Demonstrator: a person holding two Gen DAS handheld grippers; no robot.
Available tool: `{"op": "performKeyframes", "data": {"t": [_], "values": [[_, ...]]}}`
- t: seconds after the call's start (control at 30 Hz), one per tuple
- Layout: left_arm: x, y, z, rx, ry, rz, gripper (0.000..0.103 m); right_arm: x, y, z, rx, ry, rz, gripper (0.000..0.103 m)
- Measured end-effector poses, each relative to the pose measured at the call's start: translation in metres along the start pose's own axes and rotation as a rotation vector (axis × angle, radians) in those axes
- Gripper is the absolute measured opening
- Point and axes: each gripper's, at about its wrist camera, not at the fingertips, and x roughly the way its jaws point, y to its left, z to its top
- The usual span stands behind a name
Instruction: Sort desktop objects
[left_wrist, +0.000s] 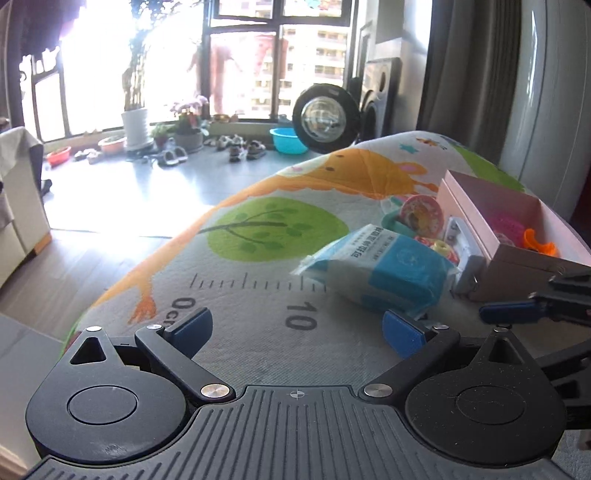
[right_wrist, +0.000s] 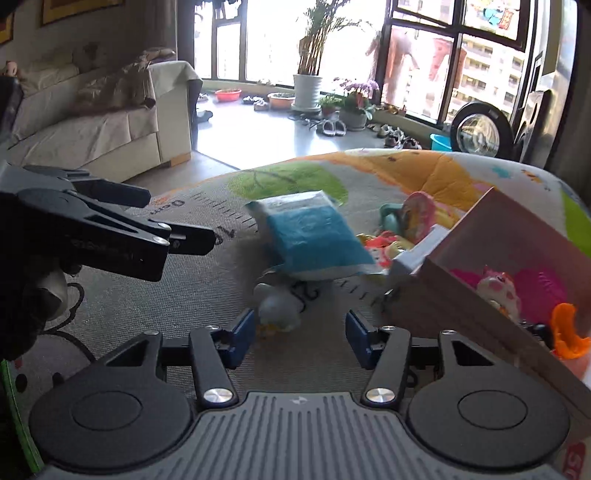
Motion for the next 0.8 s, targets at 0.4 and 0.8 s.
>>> {"op": "performKeyframes", "data": {"t": [0.4, 0.8], "values": [[0.019, -0.029, 0.009, 0.005, 0.058, -0.127, 0.102, -0.042, -0.039, -0.03, 0.176, -0.036, -0.04, 0.026], [0.104, -0.063, 0.06, -0.127, 0.161, -0.046, 0.102, -0.084, -0.055, -0.105, 0.24, -0.08, -0.333, 0.068]]}}
